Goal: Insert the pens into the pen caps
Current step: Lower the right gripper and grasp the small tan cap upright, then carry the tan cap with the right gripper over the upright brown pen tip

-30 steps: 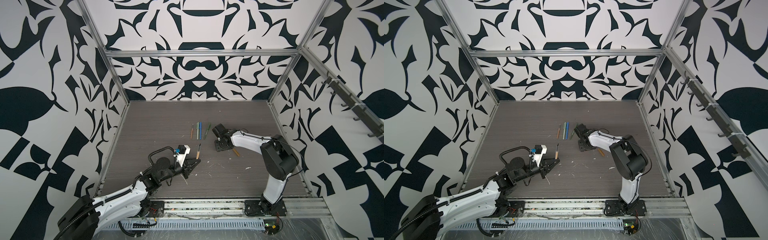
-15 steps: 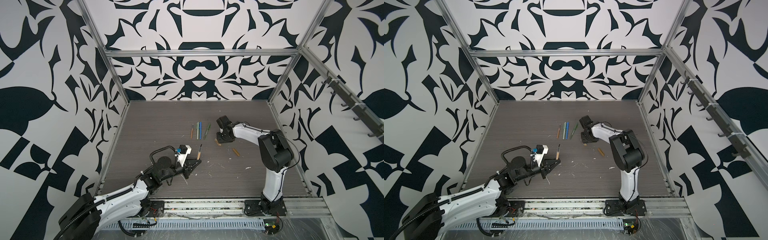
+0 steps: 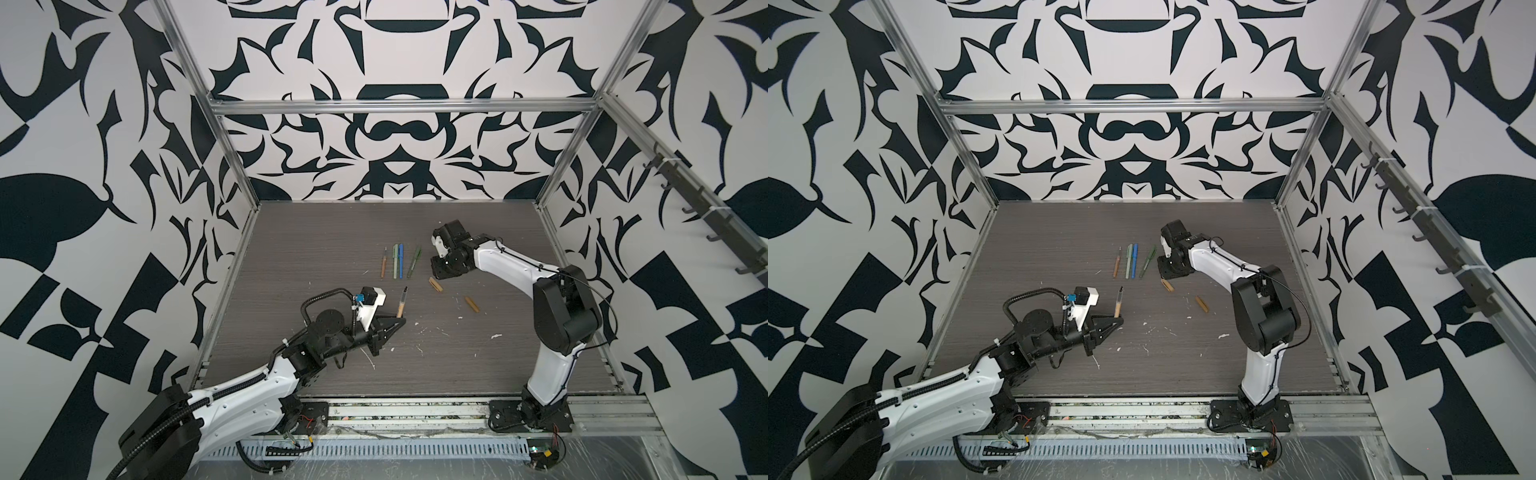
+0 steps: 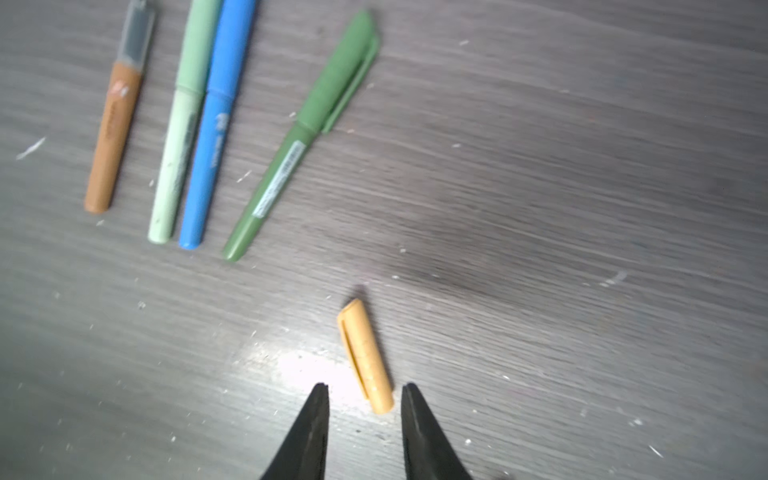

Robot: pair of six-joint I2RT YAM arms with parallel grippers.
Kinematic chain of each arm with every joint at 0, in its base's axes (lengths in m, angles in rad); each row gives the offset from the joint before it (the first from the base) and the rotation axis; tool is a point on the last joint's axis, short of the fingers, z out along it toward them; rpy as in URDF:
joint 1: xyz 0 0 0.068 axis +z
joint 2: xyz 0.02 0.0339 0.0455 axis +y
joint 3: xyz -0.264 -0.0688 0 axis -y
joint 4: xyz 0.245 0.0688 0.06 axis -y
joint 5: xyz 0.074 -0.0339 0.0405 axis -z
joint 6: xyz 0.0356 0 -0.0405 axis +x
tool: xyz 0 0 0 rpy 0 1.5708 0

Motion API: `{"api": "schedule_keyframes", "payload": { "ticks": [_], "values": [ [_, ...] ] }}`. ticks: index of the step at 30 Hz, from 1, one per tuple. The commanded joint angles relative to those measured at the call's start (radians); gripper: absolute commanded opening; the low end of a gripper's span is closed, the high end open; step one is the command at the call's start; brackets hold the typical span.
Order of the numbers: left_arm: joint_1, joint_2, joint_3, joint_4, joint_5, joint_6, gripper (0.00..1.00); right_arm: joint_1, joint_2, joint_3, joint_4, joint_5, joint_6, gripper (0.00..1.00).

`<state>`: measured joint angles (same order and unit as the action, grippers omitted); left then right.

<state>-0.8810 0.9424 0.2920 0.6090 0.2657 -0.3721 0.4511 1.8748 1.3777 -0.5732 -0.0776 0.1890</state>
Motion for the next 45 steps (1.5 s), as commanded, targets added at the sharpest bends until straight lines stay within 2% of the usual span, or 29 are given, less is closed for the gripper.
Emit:
{"api": "schedule_keyframes", "payload": {
  "ticks": [1,10,16,28,32,38,41,45],
  "values": [
    [0.002,0.027,0.046,0.037,0.044,-0.016,0.04,-0.002,0.040,0.061,-0.077,-0.054,-0.088,0.34],
    [0.001,0.054,0.082,0.018,0.084,-0.027,0.04,-0.012,0.130,0.149,-0.149,-0.053,-0.131,0.30],
    [0.001,0.080,0.094,0.022,0.094,-0.031,0.04,-0.014,0.144,0.135,-0.149,-0.041,-0.135,0.25],
    [-0.003,0.100,0.100,0.030,0.109,-0.034,0.03,-0.024,0.181,0.122,-0.125,-0.097,-0.133,0.23],
    [-0.003,0.097,0.100,0.025,0.109,-0.031,0.03,-0.025,0.182,0.104,-0.107,-0.116,-0.125,0.22],
    [-0.003,0.100,0.098,0.023,0.110,-0.030,0.03,-0.025,0.173,0.083,-0.081,-0.086,-0.094,0.15],
    [-0.003,0.100,0.095,0.023,0.107,-0.031,0.03,-0.025,0.142,0.069,-0.065,-0.071,-0.080,0.12],
    [-0.003,0.104,0.092,0.024,0.099,-0.024,0.03,-0.025,0.065,0.030,-0.031,-0.108,-0.059,0.10]
  ]
}}
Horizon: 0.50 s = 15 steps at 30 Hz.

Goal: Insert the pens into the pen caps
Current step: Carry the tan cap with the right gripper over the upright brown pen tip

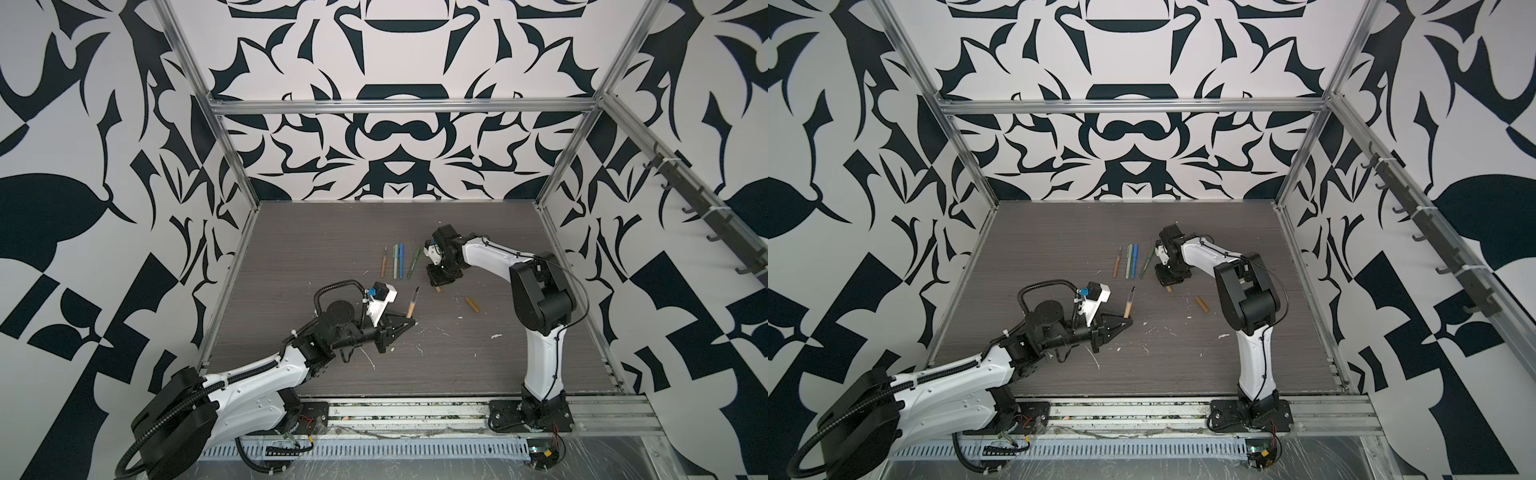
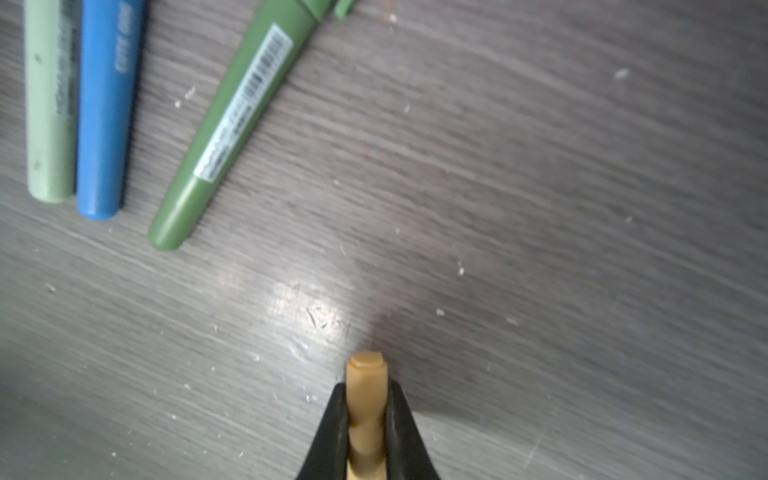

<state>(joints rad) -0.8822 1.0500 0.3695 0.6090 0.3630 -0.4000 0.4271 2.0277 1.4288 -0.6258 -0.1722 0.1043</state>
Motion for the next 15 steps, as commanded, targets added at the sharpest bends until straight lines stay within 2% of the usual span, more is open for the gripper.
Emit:
{"api": "schedule_keyframes", "payload": {
  "ticks": [1,5,10,13,15],
  "values": [
    [-0.003,-0.001,0.013,0.023,-0.007,0.004,0.03,-0.001,-0.119,-0.041,0.043,-0.038,0.035,0.09],
    [-0.003,0.001,-0.010,0.038,-0.070,0.008,0.03,0.001,-0.317,-0.210,0.224,-0.137,0.106,0.09],
    [-0.005,0.017,-0.053,0.094,-0.186,0.007,0.02,0.002,-0.671,-0.621,0.747,-0.193,0.319,0.08],
    [-0.005,0.041,-0.059,0.126,-0.195,0.003,0.02,0.011,-0.840,-0.809,1.030,-0.158,0.459,0.07],
    [-0.007,0.057,-0.049,0.126,-0.187,-0.001,0.02,0.019,-0.929,-0.872,1.130,-0.123,0.521,0.07]
  ]
}}
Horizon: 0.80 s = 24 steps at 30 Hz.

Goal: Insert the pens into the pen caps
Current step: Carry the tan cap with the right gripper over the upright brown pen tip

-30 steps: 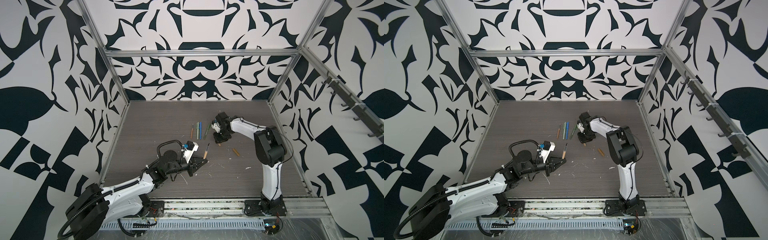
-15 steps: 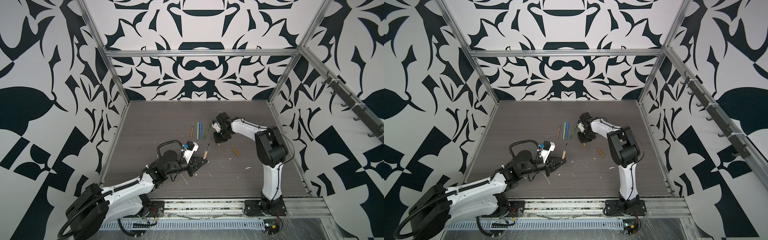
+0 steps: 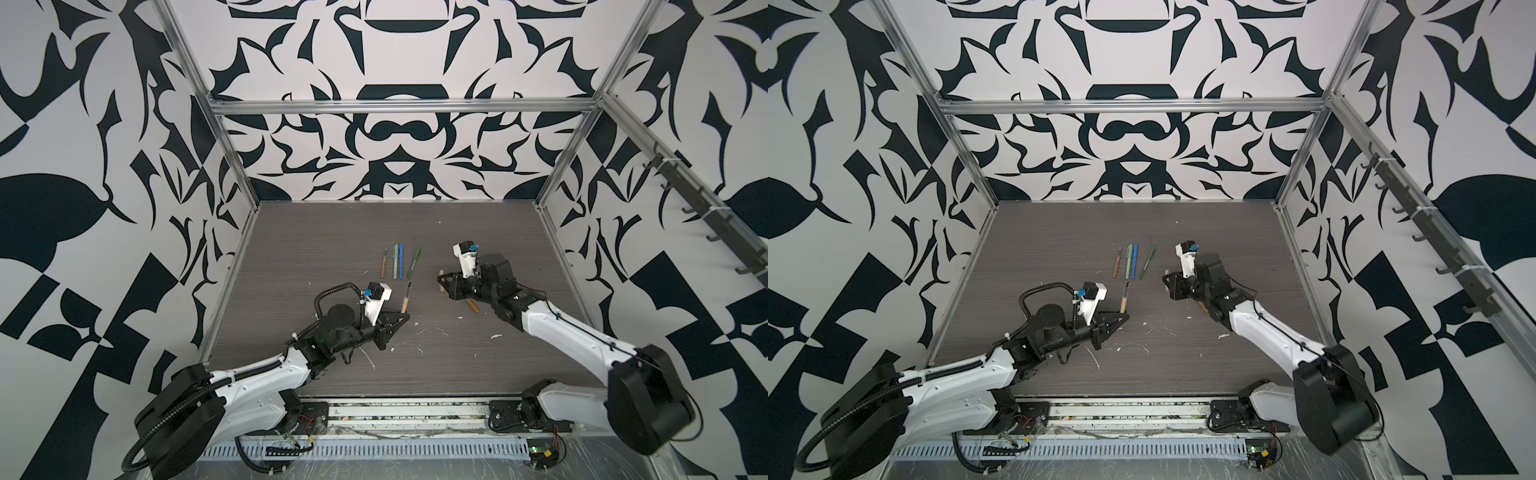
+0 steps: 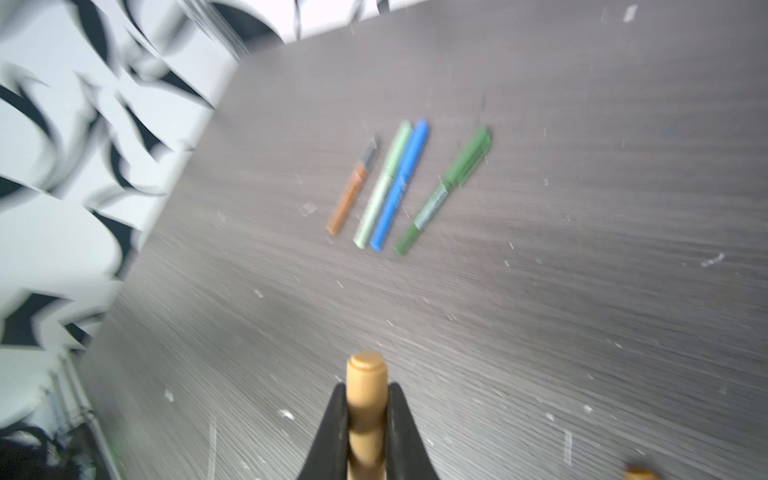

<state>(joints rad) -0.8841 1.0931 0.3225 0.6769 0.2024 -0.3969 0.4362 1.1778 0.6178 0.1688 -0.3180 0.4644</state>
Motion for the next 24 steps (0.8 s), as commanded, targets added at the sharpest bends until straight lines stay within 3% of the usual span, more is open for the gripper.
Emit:
{"api": "schedule_keyframes", "payload": {
  "ticks": [1,9,16,24],
  "values": [
    [-0.006,0.023,0.004,0.058,-0.017,-0.005,0.02,0.017,-0.115,-0.084,0.377,0.032,0.184,0.07],
    [-0.018,0.107,0.073,0.056,0.056,-0.017,0.02,0.106,-0.258,-0.121,0.534,0.089,0.231,0.07],
    [-0.029,0.147,0.123,0.046,0.095,-0.030,0.01,0.203,-0.262,-0.107,0.569,0.143,0.147,0.05],
    [-0.037,0.150,0.141,0.031,0.098,-0.026,0.01,0.219,-0.238,-0.105,0.566,0.163,0.124,0.03]
  ]
}}
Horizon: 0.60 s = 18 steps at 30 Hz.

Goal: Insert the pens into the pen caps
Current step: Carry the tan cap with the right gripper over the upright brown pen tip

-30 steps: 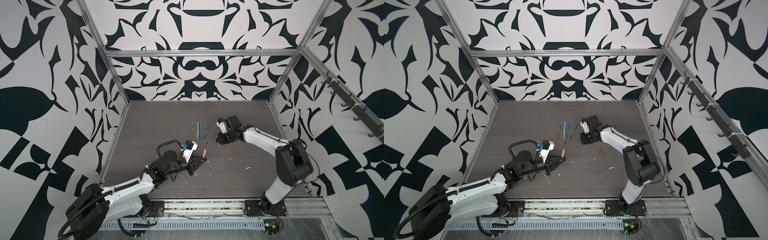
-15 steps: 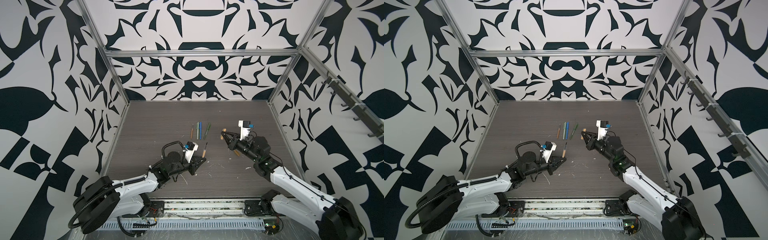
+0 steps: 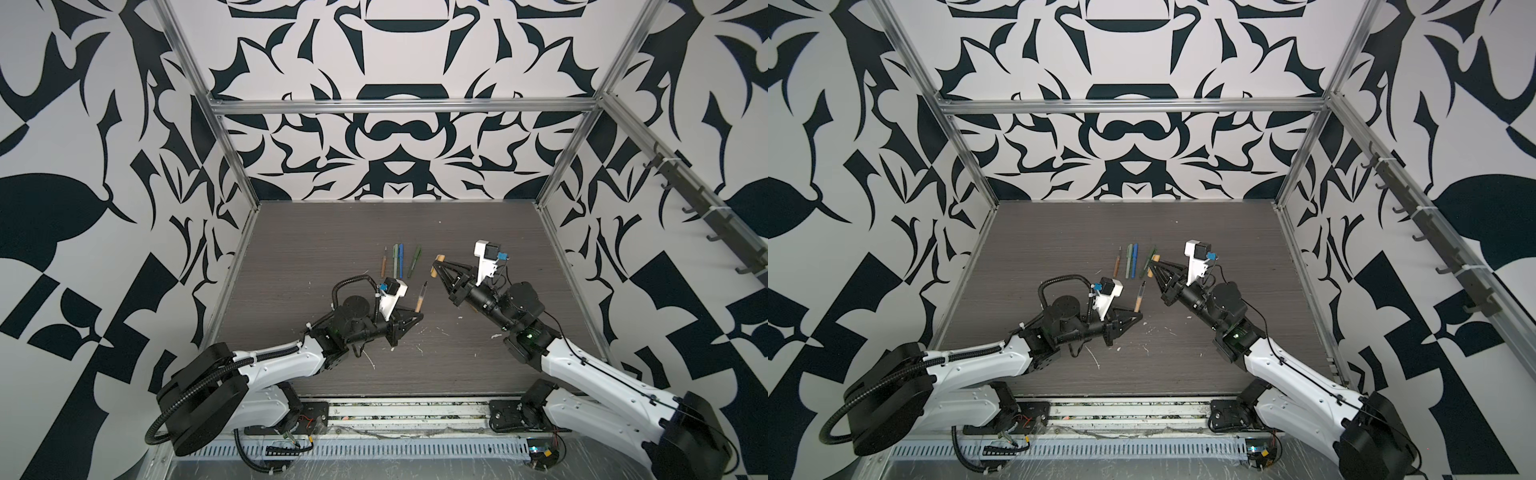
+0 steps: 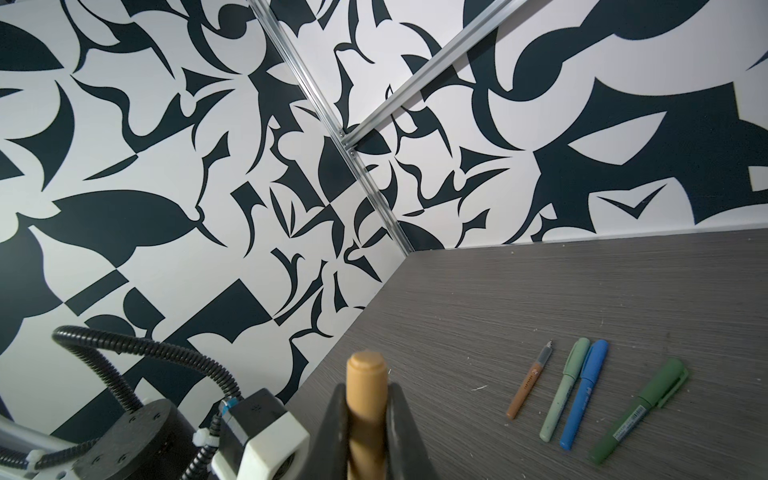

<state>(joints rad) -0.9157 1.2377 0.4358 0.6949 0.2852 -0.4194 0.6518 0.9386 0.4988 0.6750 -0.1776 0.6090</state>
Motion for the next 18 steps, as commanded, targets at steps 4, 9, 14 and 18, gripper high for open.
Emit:
{"api": "schedule_keyframes", "payload": {
  "ticks": [4,9,14,18],
  "values": [
    [-0.008,0.006,0.028,0.008,0.016,-0.003,0.01,0.008,0.017,0.009,0.066,0.010,-0.008,0.03],
    [-0.010,0.015,0.034,0.005,0.016,-0.001,0.01,0.014,0.037,-0.002,0.085,0.011,0.016,0.02],
    [-0.012,0.025,0.041,0.005,0.016,-0.003,0.00,0.024,0.043,-0.003,0.086,0.004,0.017,0.01],
    [-0.013,0.020,0.044,0.005,0.012,0.000,0.00,0.028,0.042,-0.015,0.074,0.008,0.016,0.00]
  ]
}}
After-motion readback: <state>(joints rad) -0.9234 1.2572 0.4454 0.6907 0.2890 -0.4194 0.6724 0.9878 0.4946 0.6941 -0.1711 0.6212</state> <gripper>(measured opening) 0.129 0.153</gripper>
